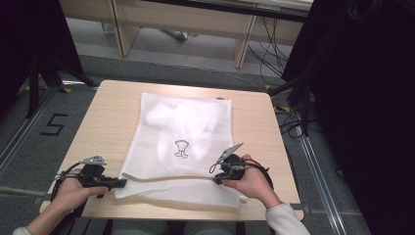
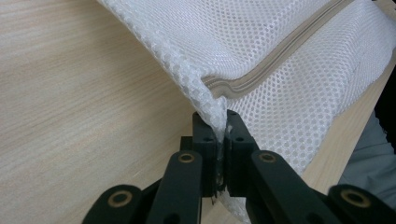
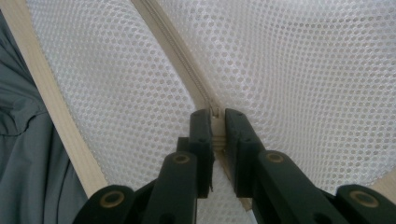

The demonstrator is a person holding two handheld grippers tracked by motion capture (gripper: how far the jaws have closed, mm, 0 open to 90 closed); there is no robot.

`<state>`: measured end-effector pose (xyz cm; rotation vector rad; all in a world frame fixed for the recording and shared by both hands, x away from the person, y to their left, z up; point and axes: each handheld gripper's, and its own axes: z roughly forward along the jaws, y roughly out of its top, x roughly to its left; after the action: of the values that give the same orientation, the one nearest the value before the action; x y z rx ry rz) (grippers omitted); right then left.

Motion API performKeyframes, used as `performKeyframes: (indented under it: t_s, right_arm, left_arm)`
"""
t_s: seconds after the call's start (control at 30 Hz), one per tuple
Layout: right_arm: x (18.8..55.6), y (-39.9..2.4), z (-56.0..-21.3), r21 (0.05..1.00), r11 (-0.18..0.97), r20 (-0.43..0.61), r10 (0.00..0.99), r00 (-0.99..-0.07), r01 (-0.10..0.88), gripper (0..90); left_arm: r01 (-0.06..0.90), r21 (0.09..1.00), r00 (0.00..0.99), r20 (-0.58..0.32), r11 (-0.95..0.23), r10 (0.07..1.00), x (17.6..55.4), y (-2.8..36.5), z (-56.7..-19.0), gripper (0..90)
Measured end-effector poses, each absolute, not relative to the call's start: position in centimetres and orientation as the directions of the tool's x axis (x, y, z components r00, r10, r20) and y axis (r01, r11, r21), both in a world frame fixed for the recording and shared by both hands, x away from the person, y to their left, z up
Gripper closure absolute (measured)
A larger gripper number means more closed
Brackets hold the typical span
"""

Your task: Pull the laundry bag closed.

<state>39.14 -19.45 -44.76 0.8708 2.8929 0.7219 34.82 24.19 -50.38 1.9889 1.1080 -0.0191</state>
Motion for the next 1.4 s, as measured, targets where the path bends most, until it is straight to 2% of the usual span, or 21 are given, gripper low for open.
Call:
performKeyframes:
  t_s: [0.33, 1.1, 1.13, 1.4]
  right_arm:
    - [39.0, -20.0, -44.7, 0.435, 0.718, 0.116, 0.554, -0.824, 0.544, 82.6]
    - [38.9, -21.4, -44.7, 0.437, 0.716, 0.107, 0.560, -0.822, 0.544, 82.6]
    - [38.7, -21.4, -44.7, 0.425, 0.701, 0.123, 0.582, -0.804, 0.573, 82.6]
    - [38.8, -21.9, -44.8, 0.437, 0.709, 0.102, 0.572, -0.814, 0.553, 82.6]
  left_arm:
    - [0.707, 0.657, 0.613, -0.387, -0.260, 0.689, 34.8, 24.2, -50.4, 85.1]
    - [0.706, 0.660, 0.613, -0.385, -0.258, 0.690, 34.8, 24.2, -50.4, 85.1]
    - [0.707, 0.661, 0.611, -0.389, -0.253, 0.689, 34.8, 24.2, -50.4, 85.1]
    - [0.705, 0.663, 0.608, -0.379, -0.254, 0.698, 34.8, 24.2, -50.4, 85.1]
